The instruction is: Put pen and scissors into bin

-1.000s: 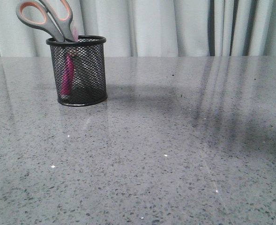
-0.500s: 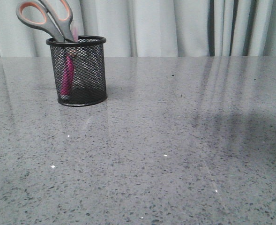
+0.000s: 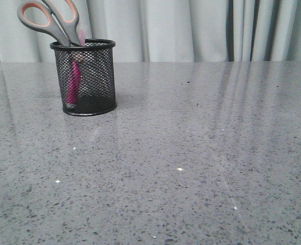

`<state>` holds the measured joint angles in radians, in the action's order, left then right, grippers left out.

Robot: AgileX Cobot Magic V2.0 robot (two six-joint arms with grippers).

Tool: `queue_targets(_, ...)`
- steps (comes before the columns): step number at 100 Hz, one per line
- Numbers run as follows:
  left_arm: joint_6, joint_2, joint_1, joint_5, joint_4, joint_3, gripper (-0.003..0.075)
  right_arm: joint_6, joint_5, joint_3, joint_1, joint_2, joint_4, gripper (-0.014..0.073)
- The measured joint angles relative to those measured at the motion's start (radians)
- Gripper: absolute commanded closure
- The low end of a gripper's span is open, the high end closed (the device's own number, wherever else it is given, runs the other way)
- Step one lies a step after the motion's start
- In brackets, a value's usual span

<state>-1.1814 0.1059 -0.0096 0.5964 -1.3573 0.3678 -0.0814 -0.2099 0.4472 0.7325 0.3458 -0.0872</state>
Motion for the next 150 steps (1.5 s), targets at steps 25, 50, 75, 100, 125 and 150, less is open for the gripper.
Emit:
queue_targets(25, 0.0, 0.0, 0.0, 0.0, 0.002, 0.0, 0.0742, 0.0, -0.114, 0.0, 0.0, -0.156, -0.103, 0.0641)
queue_targets(50, 0.0, 0.0, 0.0, -0.002, 0.004, 0.0, 0.0742, 0.0, -0.303, 0.0, 0.0, -0.305, -0.143, 0.0641)
queue_targets(75, 0.0, 0.0, 0.0, -0.002, 0.004, 0.0, 0.0742, 0.0, -0.318, 0.0, 0.0, -0.33, -0.108, 0.0641)
queue_targets(100, 0.0, 0.0, 0.0, -0.002, 0.005, -0.022, 0.0742, 0.0, -0.318, 0.0, 0.0, -0.33, -0.105, 0.0641)
queue_targets(125, 0.0, -0.002, 0.0, -0.002, 0.016, -0.046, 0.0742, 0.002, -0.319, 0.0, 0.0, -0.33, -0.104, 0.0641)
queue_targets(150, 0.041, -0.082, 0.0, 0.0, 0.349, -0.047, 0.0742, 0.002, -0.32, 0.0, 0.0, -0.33, -0.102, 0.0641)
